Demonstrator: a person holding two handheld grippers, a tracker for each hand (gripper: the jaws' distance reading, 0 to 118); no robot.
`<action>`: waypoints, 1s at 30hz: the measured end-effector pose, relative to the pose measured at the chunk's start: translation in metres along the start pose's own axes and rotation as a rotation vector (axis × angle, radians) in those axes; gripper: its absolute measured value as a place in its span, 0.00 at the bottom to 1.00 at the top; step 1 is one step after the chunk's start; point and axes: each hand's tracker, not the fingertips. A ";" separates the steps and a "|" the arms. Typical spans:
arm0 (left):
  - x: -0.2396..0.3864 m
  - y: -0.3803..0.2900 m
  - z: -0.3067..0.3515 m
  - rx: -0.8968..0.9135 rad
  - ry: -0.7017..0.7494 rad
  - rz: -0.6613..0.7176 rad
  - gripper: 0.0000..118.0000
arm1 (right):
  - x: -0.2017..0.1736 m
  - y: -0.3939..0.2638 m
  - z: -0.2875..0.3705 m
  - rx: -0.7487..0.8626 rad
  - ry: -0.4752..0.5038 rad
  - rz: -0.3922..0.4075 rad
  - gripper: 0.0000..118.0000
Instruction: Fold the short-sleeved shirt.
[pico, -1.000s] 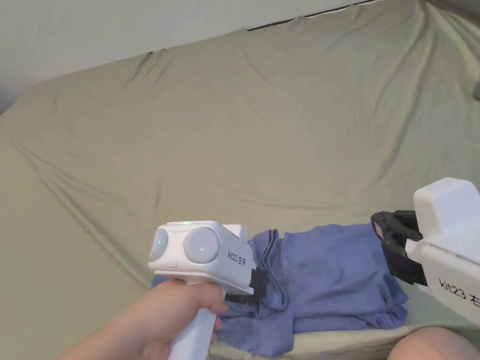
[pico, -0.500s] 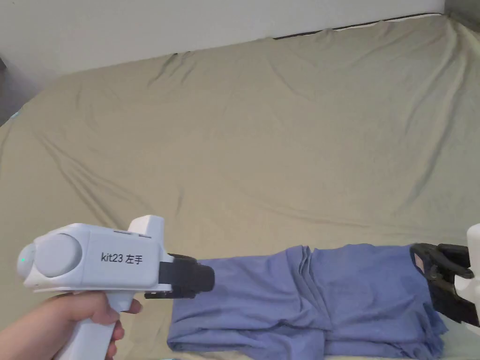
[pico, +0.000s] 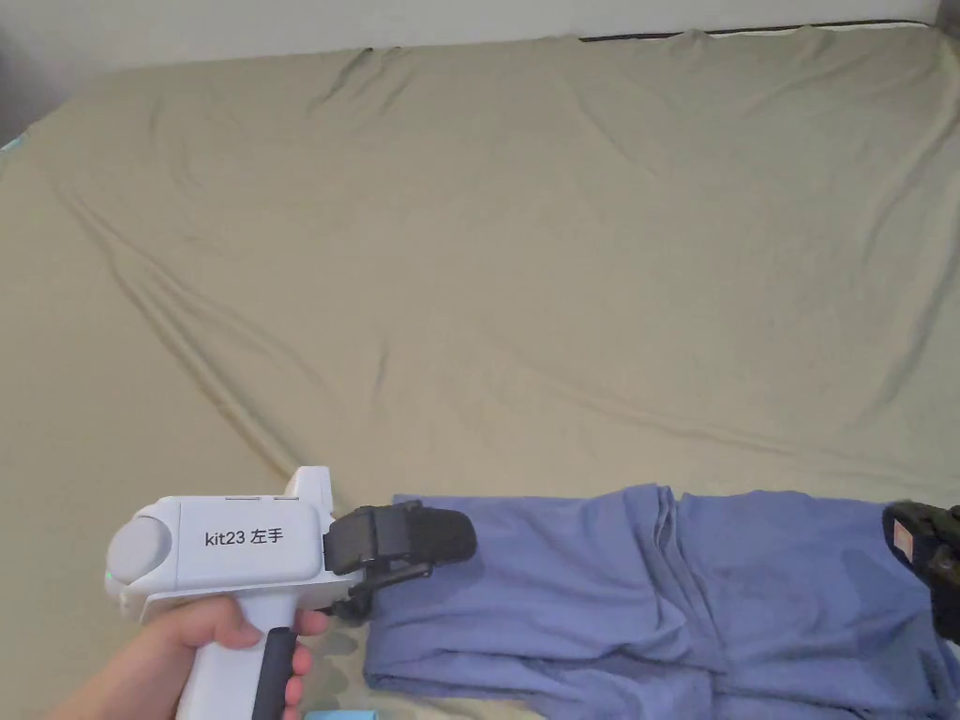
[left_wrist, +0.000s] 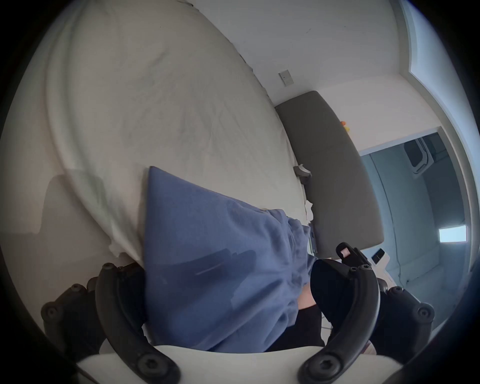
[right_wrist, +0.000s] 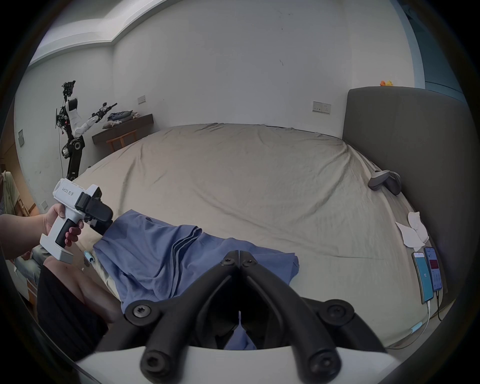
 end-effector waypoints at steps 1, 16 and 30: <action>0.002 0.000 -0.002 0.005 0.022 0.015 0.96 | -0.002 0.000 -0.002 -0.002 0.002 0.004 0.00; 0.011 0.003 0.033 0.047 0.223 -0.045 0.08 | 0.003 -0.006 0.006 -0.011 0.002 0.015 0.00; 0.059 -0.004 0.067 0.034 0.239 -0.084 0.07 | 0.001 -0.006 0.017 0.015 0.016 0.015 0.00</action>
